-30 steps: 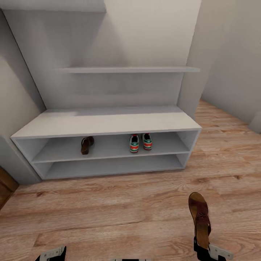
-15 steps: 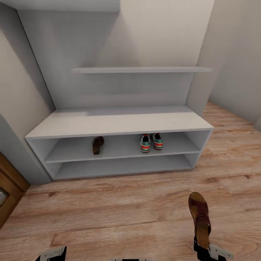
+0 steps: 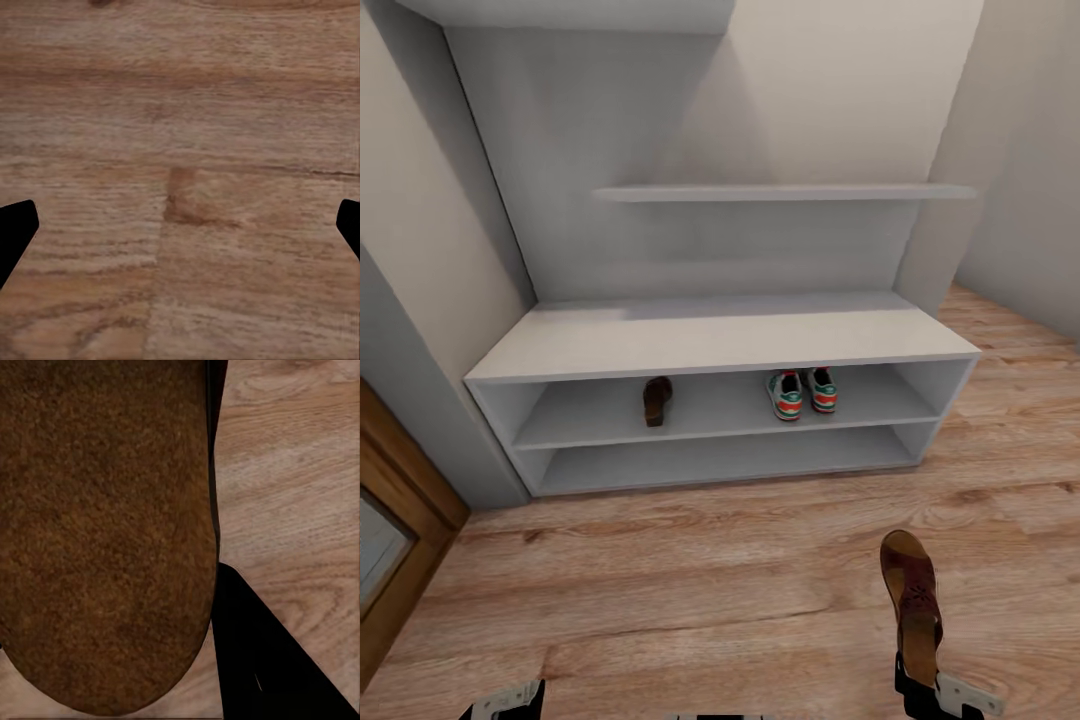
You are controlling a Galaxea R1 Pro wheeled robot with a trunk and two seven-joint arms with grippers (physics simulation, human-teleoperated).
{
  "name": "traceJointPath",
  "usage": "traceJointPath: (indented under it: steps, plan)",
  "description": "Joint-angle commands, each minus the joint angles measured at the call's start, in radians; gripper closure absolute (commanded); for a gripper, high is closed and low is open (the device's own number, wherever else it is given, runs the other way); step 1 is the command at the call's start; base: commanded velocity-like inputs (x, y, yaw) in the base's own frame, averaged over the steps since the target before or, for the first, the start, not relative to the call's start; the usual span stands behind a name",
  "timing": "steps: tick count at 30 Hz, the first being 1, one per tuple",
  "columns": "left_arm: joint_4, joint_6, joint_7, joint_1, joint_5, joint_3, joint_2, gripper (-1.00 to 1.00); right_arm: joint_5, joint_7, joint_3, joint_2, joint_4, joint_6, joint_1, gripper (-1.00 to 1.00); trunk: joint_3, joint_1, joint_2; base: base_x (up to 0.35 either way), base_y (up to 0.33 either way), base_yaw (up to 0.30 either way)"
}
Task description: Pick up the two gym shoes and the two sandals from the corridor floor and place them onto the hallstand (shoe rack) in the corridor, making sure they are on the rack and not on the floor. Arrange them so the two gym shoes are next to each other and the two sandals are next to each other.
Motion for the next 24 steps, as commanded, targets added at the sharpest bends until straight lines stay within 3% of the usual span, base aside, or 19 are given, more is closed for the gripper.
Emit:
traceJointPath:
  steps: [1, 5, 11, 12, 14, 16, 17, 20, 22, 23, 24]
  plan:
    - [0.001, -0.004, -0.008, -0.001, -0.011, 0.007, -0.001, -1.0, 0.001, 0.002, -0.004, 0.0, 0.001, -0.002, 0.0, 1.0, -0.001, 0.0, 0.0, 0.0, 0.081, 0.0]
    - [0.001, -0.015, -0.014, -0.001, -0.015, -0.001, -0.003, -1.0, 0.005, 0.004, -0.003, 0.0, 0.004, -0.002, 0.0, 1.0, -0.001, 0.0, 0.0, 0.0, 0.045, 0.0]
    - [0.02, -0.13, -0.05, 0.0, -0.016, -0.029, -0.003, -1.0, 0.013, 0.008, 0.015, 0.003, 0.001, 0.0, 0.0, 1.0, -0.001, 0.0, 0.0, 0.0, 0.006, 0.0]
    - [0.025, -0.146, -0.068, 0.0, -0.016, -0.033, -0.003, -1.0, 0.015, 0.008, 0.021, 0.004, 0.001, 0.001, 0.0, 1.0, -0.001, 0.0, 0.0, 0.0, 0.002, 0.0]
    - [0.048, -0.205, -0.205, 0.001, -0.011, -0.041, -0.001, -1.0, 0.04, 0.007, 0.06, 0.027, -0.003, 0.007, 0.0, 1.0, -0.001, 0.0, 0.0, 0.0, 0.001, 0.0]
    - [0.055, -0.216, -0.259, 0.001, -0.008, -0.04, -0.001, -1.0, 0.053, 0.007, 0.073, 0.038, -0.006, 0.014, 0.0, 1.0, -0.001, 0.0, 0.0, 0.0, 0.0, 0.0]
    - [0.063, -0.226, -0.328, 0.002, -0.002, -0.038, 0.001, -1.0, 0.085, 0.005, 0.088, 0.065, -0.03, 0.05, 0.0, 1.0, -0.001, 0.0, 0.0, 0.0, 0.0, 0.0]
    - [0.066, -0.23, -0.35, 0.004, 0.008, -0.035, 0.002, -1.0, 0.113, 0.005, 0.093, 0.088, -0.072, 0.104, 0.0, 1.0, -0.001, 0.0, 0.0, 0.0, 0.0, 0.0]
    - [0.065, -0.233, -0.364, 0.022, 0.029, -0.019, 0.005, -1.0, 0.159, 0.003, 0.096, 0.123, -0.162, 0.228, 0.0, 1.0, -0.001, 0.0, 0.0, 0.0, 0.0, 0.0]
    - [0.065, -0.233, -0.364, 0.022, 0.029, -0.019, 0.005, -1.0, 0.159, 0.003, 0.096, 0.123, -0.162, 0.228, 0.0, 1.0, -0.001, 0.0, 0.0, 0.0, 0.0, 0.0]
    - [0.055, -0.236, -0.369, 0.043, 0.041, -0.002, 0.008, -1.0, 0.213, -0.006, 0.098, 0.17, -0.274, 0.406, -0.001, 1.0, -0.001, 0.0, 0.0, 0.0, 0.0, 0.0]
